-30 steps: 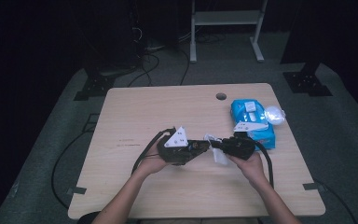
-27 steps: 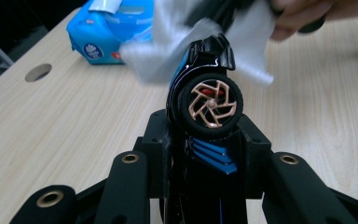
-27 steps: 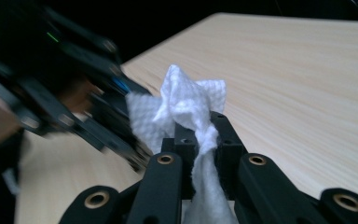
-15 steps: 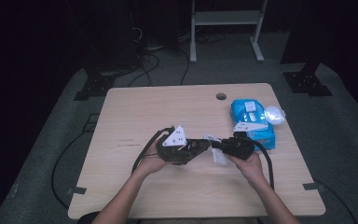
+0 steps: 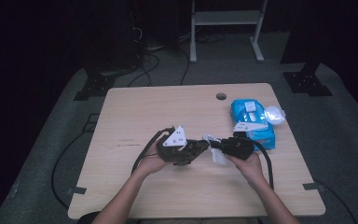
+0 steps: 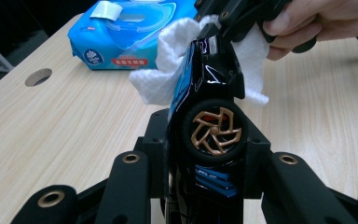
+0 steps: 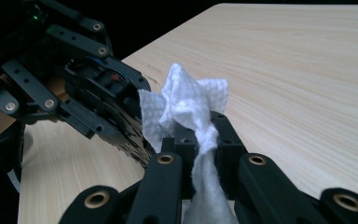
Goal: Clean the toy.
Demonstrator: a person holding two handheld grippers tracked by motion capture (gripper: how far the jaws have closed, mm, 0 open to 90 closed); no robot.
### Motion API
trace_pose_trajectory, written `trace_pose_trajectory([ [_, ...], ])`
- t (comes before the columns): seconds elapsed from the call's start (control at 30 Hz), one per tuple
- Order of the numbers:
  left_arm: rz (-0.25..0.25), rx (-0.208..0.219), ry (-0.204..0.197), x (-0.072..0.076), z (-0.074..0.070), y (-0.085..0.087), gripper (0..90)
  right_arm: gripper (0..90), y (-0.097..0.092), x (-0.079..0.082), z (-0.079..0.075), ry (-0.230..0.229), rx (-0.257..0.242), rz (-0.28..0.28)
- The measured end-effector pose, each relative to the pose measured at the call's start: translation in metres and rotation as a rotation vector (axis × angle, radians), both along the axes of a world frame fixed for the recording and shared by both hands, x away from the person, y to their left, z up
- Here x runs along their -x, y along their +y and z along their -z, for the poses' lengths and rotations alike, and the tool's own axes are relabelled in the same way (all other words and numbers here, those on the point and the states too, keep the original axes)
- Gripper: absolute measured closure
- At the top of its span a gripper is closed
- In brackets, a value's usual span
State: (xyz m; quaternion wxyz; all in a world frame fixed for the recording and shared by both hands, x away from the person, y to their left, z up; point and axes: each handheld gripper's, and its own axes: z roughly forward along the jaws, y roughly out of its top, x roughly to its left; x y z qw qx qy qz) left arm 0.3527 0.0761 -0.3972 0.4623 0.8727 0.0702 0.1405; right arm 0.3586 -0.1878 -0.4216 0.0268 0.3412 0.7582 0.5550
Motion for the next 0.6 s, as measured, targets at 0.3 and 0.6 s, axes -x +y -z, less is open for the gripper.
trace_pose_trajectory([
  [0.3, -0.001, -0.011, 0.001, -0.001, 0.002, 0.000, 63.4, 82.2, -0.003, 0.003, -0.012, -0.028, -0.034, -0.003],
  [0.6, 0.009, -0.034, -0.009, 0.002, 0.005, -0.010, 63.4, 82.3, 0.007, 0.015, -0.037, -0.098, -0.024, -0.045],
])
